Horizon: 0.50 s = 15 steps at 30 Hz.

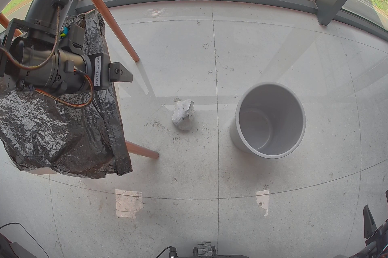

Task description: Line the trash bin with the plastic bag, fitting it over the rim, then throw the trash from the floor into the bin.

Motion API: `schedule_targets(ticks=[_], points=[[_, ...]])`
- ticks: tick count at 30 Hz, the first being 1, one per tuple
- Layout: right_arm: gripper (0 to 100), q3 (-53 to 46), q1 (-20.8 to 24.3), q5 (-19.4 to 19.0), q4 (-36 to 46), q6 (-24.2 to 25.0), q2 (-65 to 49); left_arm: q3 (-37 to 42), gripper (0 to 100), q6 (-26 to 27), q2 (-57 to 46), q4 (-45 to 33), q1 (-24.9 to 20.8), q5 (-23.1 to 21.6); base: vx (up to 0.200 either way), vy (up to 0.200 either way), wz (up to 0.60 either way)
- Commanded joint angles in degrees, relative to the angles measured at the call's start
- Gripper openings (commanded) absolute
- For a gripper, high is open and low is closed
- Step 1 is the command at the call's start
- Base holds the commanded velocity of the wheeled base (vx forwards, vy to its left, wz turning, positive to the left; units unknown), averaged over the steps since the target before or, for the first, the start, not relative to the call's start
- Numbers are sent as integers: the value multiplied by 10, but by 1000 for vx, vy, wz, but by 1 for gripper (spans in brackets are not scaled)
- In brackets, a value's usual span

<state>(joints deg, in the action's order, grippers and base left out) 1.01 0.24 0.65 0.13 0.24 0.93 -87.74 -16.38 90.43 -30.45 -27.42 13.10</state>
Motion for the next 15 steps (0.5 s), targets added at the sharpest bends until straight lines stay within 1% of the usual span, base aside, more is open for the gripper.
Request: schedule_targets(ticks=[1, 4, 6, 13, 15], points=[[100, -10, 0, 0, 0, 0, -4, 12, 100, -1, 6, -3, 8, 2, 0, 0, 0], [100, -10, 0, 0, 0, 0, -4, 35, 100, -1, 5, 5, 28, 1, 0, 0, 0], [100, -10, 0, 1, 0, 0, -4, 43, 100, -2, 6, 6, 32, 2, 0, 0, 0], [100, -10, 0, 0, 0, 0, -4, 48, 100, -4, 7, 8, 33, 3, 0, 0, 0], [100, -10, 0, 0, 0, 0, -4, 48, 100, -14, 8, 14, 35, 16, 0, 0, 0]])
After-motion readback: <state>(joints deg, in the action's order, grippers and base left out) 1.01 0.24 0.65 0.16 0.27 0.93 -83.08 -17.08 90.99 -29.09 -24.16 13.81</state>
